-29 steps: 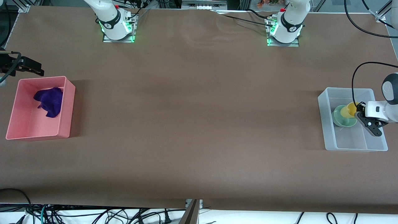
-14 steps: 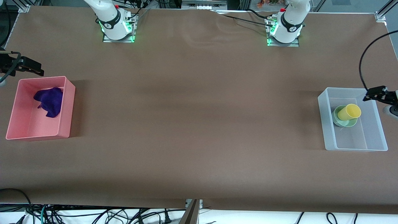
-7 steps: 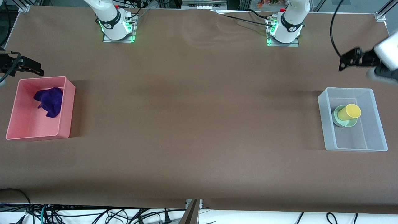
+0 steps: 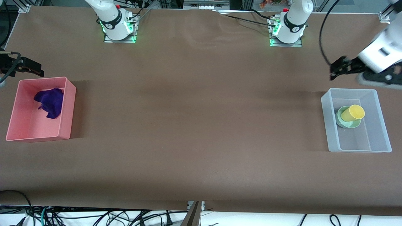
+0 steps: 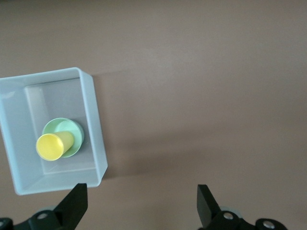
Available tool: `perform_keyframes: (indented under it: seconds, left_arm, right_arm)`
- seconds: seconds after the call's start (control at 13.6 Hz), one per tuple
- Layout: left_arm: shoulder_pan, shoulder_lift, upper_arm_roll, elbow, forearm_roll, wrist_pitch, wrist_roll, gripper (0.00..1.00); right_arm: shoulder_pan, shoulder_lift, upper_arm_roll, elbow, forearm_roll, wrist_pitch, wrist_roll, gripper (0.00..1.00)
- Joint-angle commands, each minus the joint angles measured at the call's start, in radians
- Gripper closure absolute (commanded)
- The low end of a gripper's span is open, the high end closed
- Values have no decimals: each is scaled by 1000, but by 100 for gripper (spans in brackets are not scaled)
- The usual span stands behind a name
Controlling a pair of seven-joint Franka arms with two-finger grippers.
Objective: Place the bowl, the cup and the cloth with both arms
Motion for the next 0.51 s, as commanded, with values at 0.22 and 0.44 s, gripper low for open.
perform_keyframes:
  seconds: [0.22,0.44]
  left_arm:
    - [-30,-49,29,-80,-17,39,-22,0]
    - [-30,-49,34,-78,-17,37,-22,0]
  right_arm:
    - [-2,-5,-3,4,7,-2,9,0]
    - [-2,-5,-3,4,7,-2,9,0]
